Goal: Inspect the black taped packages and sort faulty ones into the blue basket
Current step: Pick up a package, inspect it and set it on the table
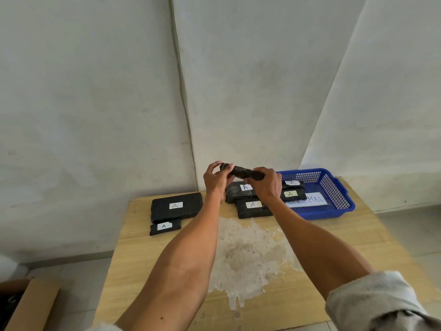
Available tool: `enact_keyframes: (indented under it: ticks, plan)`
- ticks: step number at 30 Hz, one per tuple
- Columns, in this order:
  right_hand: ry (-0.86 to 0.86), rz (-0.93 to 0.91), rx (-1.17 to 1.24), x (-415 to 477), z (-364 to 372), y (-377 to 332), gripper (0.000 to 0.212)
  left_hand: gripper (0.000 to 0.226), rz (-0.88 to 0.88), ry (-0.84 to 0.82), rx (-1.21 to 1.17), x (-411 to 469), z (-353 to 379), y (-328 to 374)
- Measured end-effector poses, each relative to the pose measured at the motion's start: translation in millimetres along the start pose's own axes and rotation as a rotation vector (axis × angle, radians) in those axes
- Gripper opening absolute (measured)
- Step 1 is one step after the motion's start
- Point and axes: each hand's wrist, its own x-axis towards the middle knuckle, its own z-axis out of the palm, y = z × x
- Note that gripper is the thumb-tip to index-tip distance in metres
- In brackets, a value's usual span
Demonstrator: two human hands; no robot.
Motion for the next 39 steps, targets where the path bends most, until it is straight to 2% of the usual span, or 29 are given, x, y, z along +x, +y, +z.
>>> enact_keyframes:
  ticks: [2,6,8,11,15,19,21,25,29,39]
  plan:
    - [0.012,0.018,0.072,0.0,-1.8,-2.2,0.054,0.035,-0.003,0.023,-0.049,1.0,-1.0,0.3]
    - [-0.02,0.097,0.43,-1.1,-10.1,-8.9,0.062,0.027,-0.044,0.072,-0.053,8.5,-1.3,-4.9]
    - [0.012,0.115,0.539,-2.1,-14.0,-11.3,0.058,0.021,-0.036,0.117,0.044,14.8,-3.1,-11.5]
    - [0.043,0.098,0.544,0.2,-17.4,-12.8,0.045,0.016,-0.032,0.166,0.097,18.0,-7.6,-18.7]
    - [0.03,0.079,0.611,-0.4,-16.4,-15.7,0.029,0.043,-0.116,0.17,0.049,19.0,-6.2,-29.2]
    - [-0.009,0.094,0.849,-2.5,-16.4,-27.3,0.019,0.02,-0.242,0.157,-0.101,17.1,-1.5,-26.6]
    - [-0.037,0.128,0.923,-1.8,-19.8,-32.5,0.018,0.017,-0.309,0.146,-0.178,15.7,-1.2,-23.0]
    - [-0.152,0.252,1.048,3.2,-25.5,-34.2,0.033,0.014,-0.353,0.129,-0.23,11.6,-0.7,-20.1]
    - [-0.253,0.322,1.08,4.8,-28.1,-30.5,0.02,0.032,-0.32,0.119,-0.317,9.5,2.5,-21.7]
    - [-0.297,0.291,1.088,4.9,-27.6,-23.3,0.016,0.026,-0.306,0.108,-0.312,6.5,4.4,-22.2]
